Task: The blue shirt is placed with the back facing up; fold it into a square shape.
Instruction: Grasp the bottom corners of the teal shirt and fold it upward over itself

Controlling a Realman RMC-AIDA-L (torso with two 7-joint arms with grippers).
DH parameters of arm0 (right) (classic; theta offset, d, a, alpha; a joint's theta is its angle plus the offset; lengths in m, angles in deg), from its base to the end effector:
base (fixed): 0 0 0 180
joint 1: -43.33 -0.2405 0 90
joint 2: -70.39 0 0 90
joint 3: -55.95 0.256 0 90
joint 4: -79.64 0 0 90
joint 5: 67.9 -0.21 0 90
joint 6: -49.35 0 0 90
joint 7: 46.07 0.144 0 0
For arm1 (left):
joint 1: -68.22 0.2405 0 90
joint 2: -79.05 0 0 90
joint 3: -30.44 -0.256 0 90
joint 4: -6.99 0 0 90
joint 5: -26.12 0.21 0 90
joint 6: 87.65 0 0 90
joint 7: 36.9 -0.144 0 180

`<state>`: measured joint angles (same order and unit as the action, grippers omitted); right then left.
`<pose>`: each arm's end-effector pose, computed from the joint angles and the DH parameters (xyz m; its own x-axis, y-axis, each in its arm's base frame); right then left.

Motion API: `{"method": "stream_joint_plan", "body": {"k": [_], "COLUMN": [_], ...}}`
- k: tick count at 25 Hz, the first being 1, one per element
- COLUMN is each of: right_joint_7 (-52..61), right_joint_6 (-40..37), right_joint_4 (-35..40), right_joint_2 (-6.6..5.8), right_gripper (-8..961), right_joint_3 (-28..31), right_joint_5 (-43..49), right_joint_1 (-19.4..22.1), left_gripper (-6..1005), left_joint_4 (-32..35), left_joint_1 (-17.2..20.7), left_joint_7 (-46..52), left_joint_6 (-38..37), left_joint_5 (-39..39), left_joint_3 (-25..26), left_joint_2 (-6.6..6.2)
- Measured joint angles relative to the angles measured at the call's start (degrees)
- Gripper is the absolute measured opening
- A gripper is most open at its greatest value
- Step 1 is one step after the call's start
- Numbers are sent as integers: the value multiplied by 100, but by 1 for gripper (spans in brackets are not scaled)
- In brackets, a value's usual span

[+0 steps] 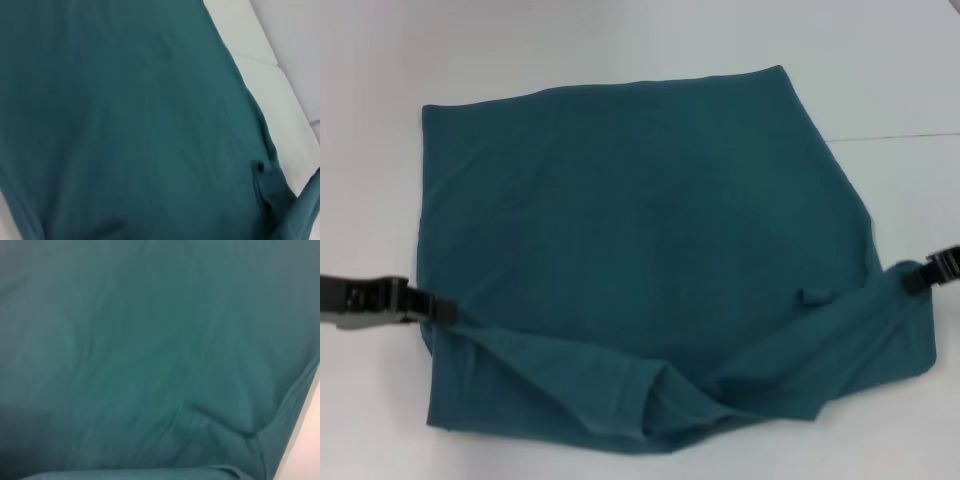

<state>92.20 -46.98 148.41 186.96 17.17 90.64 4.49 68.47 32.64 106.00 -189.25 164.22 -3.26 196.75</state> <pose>0.2607 0.3690 0.1022 0.4717 -0.8749 -0.1098 -0.8009 -0.3731 -0.4683 -0.2468 0.3472 0.0724 0.3034 0.9125 0.2746 0.9511 -0.3073 -0.0296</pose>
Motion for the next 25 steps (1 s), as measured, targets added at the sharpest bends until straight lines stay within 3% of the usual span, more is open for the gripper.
{"method": "stream_joint_plan", "body": {"k": [6, 25], "right_joint_7": [336, 541], "right_joint_6": [772, 2968], "right_joint_4": [-404, -1145], "right_joint_2": [-16, -34], "right_gripper": [57, 56], "right_joint_3": [19, -63], "right_joint_5": [-37, -922], "right_joint_1": [-206, -290], "left_gripper": [16, 15], "left_joint_4": [-102, -685], "left_joint_1": [-111, -346], "left_joint_7": [-184, -1084], "left_joint_6": [644, 2159], "left_joint_5": [-82, -355], "left_joint_3": [20, -33], "left_joint_2": [37, 71]}}
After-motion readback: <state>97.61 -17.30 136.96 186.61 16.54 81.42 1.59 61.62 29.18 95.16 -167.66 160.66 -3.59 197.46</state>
